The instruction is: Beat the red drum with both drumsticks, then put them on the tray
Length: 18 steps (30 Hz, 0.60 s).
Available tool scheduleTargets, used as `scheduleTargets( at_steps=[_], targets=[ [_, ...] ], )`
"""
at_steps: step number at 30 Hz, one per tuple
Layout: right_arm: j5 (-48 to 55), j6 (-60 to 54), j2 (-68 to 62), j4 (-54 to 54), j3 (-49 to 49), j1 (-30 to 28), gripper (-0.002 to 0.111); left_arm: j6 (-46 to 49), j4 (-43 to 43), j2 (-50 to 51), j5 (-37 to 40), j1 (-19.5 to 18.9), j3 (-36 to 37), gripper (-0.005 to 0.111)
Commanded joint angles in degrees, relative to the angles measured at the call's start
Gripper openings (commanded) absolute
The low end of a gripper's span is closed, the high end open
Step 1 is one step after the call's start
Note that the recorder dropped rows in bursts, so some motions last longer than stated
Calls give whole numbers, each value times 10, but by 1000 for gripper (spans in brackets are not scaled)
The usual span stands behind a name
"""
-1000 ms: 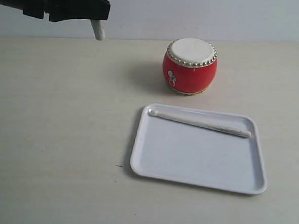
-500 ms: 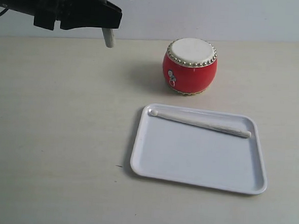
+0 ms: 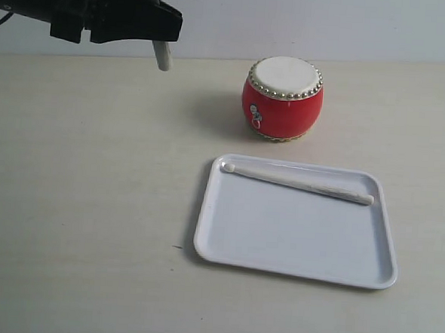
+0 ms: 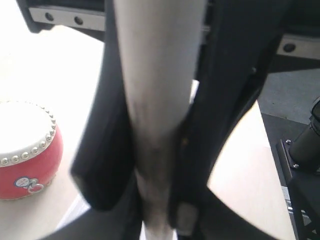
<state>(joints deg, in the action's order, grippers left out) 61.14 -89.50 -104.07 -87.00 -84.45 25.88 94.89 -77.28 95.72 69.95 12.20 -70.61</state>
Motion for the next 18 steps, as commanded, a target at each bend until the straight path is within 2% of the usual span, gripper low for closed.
scheduleTargets(
  at_steps=[1, 5, 8, 11, 16, 18],
  targets=[
    [1, 23, -1, -6, 1, 1, 0, 8, -11, -1, 0, 4, 0, 0],
    [-1, 27, -1, -9, 1, 1, 0, 6, -11, -1, 0, 4, 0, 0],
    [-1, 27, -1, -9, 1, 1, 0, -5, -11, -1, 0, 4, 0, 8],
    [-1, 27, 2, -10, 1, 1, 0, -11, -7, -1, 0, 4, 0, 26],
    [-23, 27, 19, -11, 1, 1, 0, -13, 4, -1, 0, 4, 0, 66],
    [-40, 38, 26, -11, 1, 1, 0, -22, 9, -1, 0, 4, 0, 75]
  ],
)
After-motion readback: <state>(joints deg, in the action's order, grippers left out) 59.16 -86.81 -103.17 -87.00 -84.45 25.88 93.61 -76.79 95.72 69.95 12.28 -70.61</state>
